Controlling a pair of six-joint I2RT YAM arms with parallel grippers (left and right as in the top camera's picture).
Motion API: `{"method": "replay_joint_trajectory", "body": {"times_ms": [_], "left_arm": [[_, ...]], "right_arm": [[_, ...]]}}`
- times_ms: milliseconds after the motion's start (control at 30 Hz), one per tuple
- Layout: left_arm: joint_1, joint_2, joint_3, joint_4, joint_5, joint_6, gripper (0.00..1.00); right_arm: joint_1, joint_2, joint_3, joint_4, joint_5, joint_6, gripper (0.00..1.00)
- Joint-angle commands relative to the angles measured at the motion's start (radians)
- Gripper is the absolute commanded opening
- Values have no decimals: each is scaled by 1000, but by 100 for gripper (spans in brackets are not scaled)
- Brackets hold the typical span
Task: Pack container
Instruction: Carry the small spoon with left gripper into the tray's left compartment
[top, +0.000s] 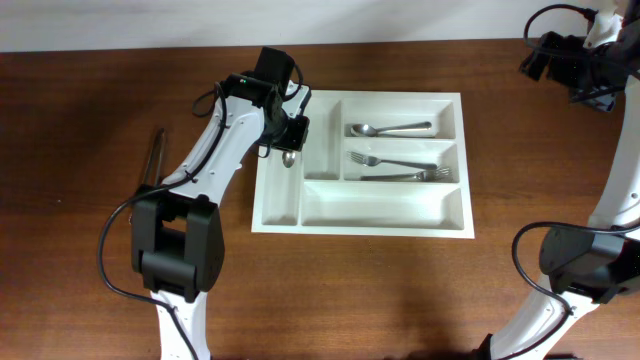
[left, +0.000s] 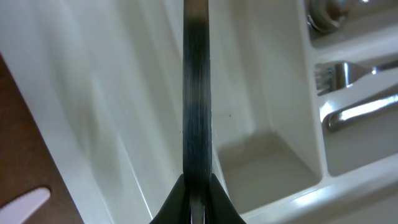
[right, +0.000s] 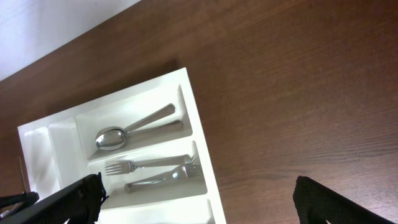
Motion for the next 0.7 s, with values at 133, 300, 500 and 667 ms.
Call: {"method": "replay_joint_trajectory", "body": {"times_ms": [133,300,500,667], "left_arm": [[16,36,3,-13,-86,-140,2],[16,44,5,-12,-85,-140,49],[35,43,142,-124,-87,-45,75],[93,43,340,-293,-195,-39,77]], "right_arm": [[7,7,-1,-5,-13,5,99],[6,7,-1,-4,-13,5,99],[6,7,-1,-3,-13,5,99],[6,7,-1,-3,-13,5,99]]}}
